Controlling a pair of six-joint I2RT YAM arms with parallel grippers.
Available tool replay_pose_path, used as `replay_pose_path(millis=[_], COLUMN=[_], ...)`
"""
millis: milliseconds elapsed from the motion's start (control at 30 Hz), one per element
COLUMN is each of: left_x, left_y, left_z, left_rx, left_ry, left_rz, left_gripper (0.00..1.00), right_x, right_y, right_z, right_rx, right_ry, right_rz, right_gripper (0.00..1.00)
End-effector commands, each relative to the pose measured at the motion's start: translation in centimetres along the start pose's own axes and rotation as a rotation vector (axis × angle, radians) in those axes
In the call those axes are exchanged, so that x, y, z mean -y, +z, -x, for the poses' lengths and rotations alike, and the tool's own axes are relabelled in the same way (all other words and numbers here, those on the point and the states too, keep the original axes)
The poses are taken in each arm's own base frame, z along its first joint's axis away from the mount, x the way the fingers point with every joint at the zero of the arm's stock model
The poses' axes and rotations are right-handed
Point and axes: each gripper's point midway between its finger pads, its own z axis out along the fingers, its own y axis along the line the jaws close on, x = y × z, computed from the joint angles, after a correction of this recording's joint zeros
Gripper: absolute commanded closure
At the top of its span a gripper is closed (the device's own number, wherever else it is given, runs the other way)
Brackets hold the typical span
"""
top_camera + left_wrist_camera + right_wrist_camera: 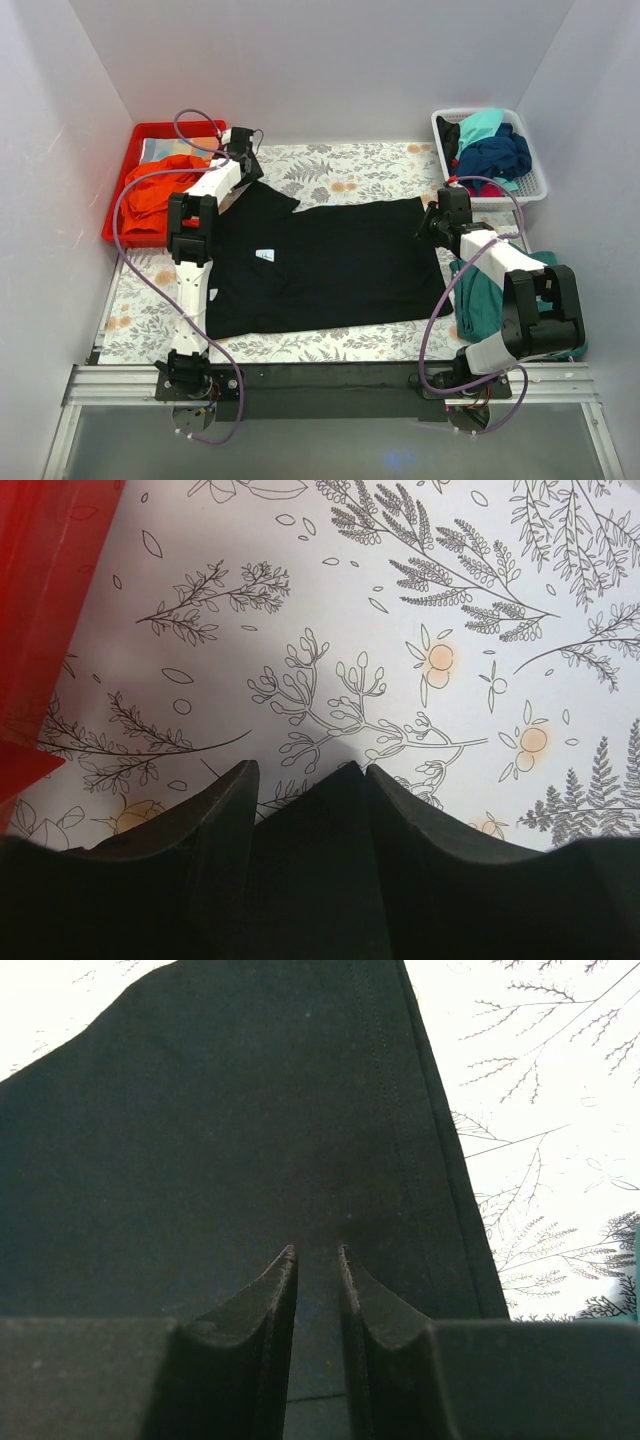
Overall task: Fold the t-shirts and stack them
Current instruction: Grap the side of the flattened tshirt furthest away from the robot with both arms
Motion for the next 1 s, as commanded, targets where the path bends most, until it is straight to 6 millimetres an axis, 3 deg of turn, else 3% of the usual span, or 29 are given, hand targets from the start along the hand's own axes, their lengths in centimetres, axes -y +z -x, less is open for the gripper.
replay_pose_path(millis=[0,200,433,533,667,833,967], left_x=[-1.1,-0.7,-1.0,-1.5,-1.9,-1.8,-1.6], left_y=[-1.4,-2.2,-1.4,-1.0,-0.6,-0.7,-1.4], left_z=[-3.3,-4.7,-5.2,-5.2,-5.3,-4.7,-3.4], left_rx=[-0.090,-0.068,-0.091,-0.095,-0.097,-0.081,-0.047], left_ry=[0.095,0.195,0.200,0.207,0.214,0.210,0.197], left_rz=[0.053,0.100,0.140,0.179,0.203,0.211,0.216], left_gripper=[0.55,0.56,0.57,0.61,0.75,1.00,1.00], right_x=[-0.6,-0.4,-0.2,-0.1,-0.3,-0.4,-0.4], right_y=[-0.1,0.0,-0.3,-0.2,-0.2,-0.2,-0.1], right_z=[0.5,0.0,-0.3,-0.2,-0.1,0.1,0.9], right_rx=[0.023,0.011,0.016,0.017,0.018,0.021,0.038], right_ry=[0.011,0.019,0.019,0.020,0.019,0.019,0.016], right_rz=[0.024,0.024,0.016,0.014,0.019,0.019,0.010], right_gripper=[0.71,0.72,0.73,0.73,0.73,0.74,0.74])
